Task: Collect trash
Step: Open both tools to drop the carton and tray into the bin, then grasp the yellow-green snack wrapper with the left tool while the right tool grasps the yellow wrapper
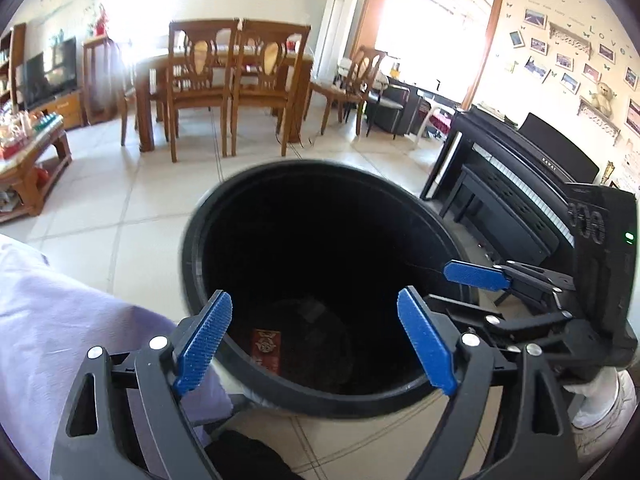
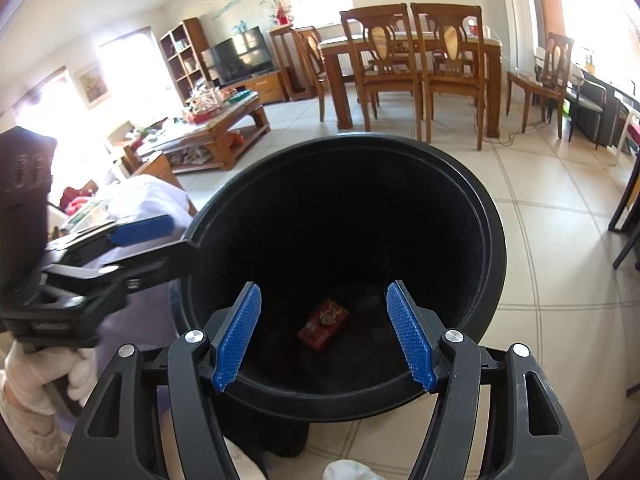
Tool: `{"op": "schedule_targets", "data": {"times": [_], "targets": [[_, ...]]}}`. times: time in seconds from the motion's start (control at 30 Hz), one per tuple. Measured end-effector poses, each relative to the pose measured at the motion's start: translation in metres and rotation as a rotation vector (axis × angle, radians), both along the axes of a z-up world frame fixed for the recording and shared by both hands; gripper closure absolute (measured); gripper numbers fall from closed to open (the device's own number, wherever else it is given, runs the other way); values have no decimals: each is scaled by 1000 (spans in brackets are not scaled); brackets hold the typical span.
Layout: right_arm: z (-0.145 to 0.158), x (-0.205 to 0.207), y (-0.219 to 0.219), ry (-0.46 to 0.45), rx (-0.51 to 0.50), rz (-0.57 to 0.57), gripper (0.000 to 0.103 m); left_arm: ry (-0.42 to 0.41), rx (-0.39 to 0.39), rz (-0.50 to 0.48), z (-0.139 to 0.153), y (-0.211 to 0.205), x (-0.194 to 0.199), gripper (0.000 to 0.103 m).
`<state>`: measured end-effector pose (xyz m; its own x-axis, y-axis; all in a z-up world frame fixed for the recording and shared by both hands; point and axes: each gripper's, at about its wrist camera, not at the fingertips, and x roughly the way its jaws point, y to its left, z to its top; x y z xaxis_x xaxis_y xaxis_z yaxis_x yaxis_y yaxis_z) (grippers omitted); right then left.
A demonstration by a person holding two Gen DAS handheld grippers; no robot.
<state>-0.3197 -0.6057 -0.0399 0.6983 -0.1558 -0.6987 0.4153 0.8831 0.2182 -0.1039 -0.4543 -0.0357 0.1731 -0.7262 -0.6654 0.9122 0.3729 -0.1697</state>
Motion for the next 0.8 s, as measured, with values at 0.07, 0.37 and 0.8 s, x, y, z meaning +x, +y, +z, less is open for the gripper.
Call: {"op": "schedule_targets", "data": {"times": [0.07,0.37,0.8], "targets": [[4,2,6,-4,-7,10,33,-21,-13,16,9,15,-3,15],[30,32,61,-27,-50,126,32,-120,-31,148,39,112,-1,13],[54,130,196,-54,-89,425,28,-87,67,622,33,300,55,13]]}}
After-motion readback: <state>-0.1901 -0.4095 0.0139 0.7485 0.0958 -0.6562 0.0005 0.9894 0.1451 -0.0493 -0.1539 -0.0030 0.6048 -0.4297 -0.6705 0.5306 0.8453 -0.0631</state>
